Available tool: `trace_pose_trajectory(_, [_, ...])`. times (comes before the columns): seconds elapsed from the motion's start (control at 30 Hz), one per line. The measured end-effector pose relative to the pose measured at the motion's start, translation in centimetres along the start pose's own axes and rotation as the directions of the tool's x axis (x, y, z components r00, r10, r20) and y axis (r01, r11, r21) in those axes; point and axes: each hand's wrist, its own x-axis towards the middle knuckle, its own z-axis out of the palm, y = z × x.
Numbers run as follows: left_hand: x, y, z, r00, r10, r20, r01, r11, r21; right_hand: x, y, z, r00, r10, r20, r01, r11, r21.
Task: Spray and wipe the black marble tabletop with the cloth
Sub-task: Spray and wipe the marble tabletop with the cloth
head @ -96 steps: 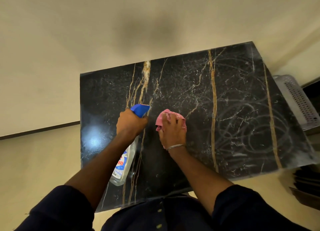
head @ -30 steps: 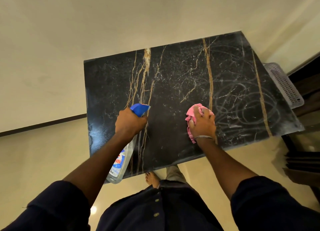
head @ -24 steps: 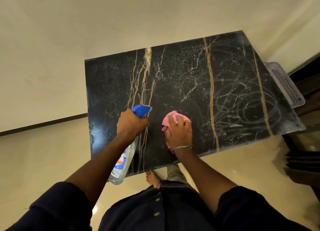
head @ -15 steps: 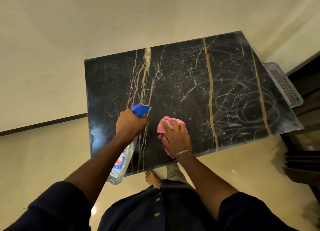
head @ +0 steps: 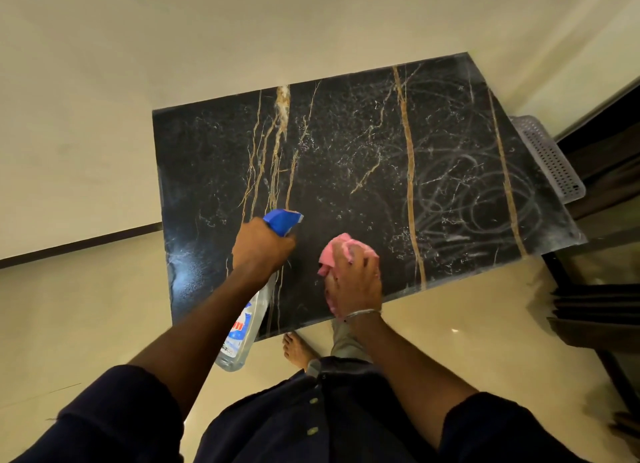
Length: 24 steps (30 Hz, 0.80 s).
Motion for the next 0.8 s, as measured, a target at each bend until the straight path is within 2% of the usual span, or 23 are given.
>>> trace_pose_trajectory(0.1, [-0.4,0.1,0.1,1.000,0.007,-0.017,-0.007,1.000,0.005,-2.1,-3.8,0.3,0.971,-0.230,0.056,0.227,0.972,0.055])
trace_pose_trajectory(0.27, [-0.6,0.4,0.1,0.999,-0.013,-0.036,0.014,1.000,0.016,-2.4,-2.6,0.6,0.922,-0.368,0.120,0.363,0.930,0.062])
trace_pose_trajectory(0.33, [-0.4,0.7,0.3,1.000,-0.012,-0.025,0.013,1.000,0.025,-2.7,-0.1,0.5,0.942,-0.332,0.046,0.331,0.943,0.042])
trace_pose_trajectory(0.4, [-0.2,1.2,0.6,1.000,-0.008,0.000,0.008,1.000,0.015,-2.4,3.4,0.3,0.972,-0.234,-0.014,0.235,0.971,0.034])
trace_pose_trajectory(0.53, [-0.3,2.5,1.5,1.000,0.008,0.010,-0.008,1.000,-0.005,-1.4,11.8,-0.6,0.999,-0.043,-0.009,0.043,0.999,0.002])
trace_pose_trajectory(0.63, [-0.4,3.5,2.3,1.000,0.006,0.005,-0.006,1.000,-0.017,-0.9,15.4,-1.3,0.993,0.115,0.001,-0.115,0.993,0.004])
trace_pose_trajectory(0.73, [-0.5,4.4,2.8,1.000,-0.005,0.012,0.005,1.000,-0.022,-1.0,14.6,-1.4,0.987,0.157,-0.043,-0.158,0.987,-0.018])
trace_pose_trajectory(0.8, [-0.6,5.1,3.3,1.000,-0.004,0.002,0.004,1.000,-0.021,-0.9,12.9,-1.4,0.992,0.099,-0.081,-0.100,0.995,-0.013])
